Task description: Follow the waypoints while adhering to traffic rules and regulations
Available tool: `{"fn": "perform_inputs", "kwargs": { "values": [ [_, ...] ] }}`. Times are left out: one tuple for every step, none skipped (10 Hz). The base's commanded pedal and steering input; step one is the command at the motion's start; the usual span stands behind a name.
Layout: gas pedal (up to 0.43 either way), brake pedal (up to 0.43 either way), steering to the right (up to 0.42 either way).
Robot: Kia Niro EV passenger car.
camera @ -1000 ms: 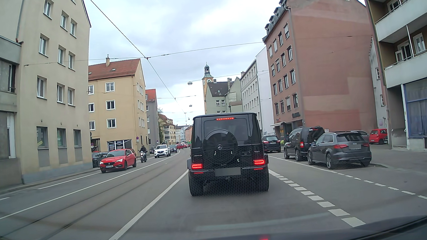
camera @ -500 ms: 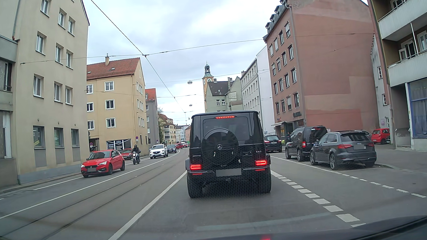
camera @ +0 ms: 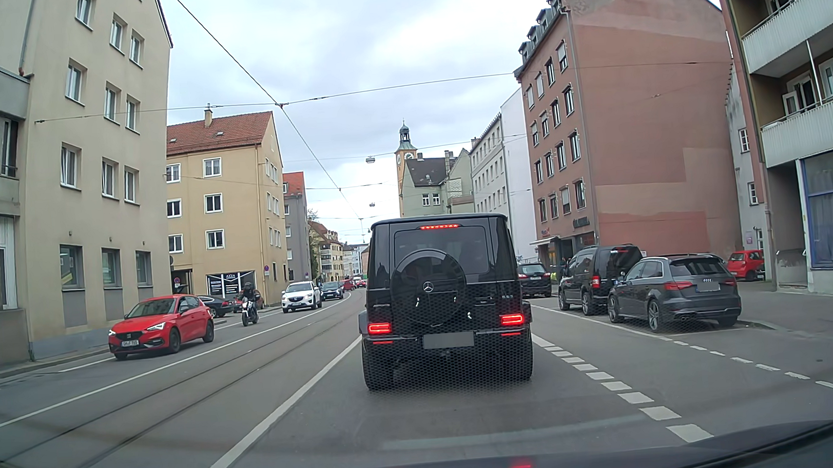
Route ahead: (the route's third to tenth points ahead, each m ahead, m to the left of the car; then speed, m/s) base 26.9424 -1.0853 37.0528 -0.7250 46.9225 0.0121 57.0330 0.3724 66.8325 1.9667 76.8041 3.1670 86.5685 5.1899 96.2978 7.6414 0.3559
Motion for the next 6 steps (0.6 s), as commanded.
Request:
{"fn": "perform_inputs", "kwargs": {
  "values": [
    [0.0, 0.207, -0.01],
    [0.0, 0.207, -0.01],
    [0.0, 0.201, -0.01],
    [0.0, 0.207, -0.01],
    [0.0, 0.207, -0.01],
    [0.0, 0.207, -0.01]
  ]
}}
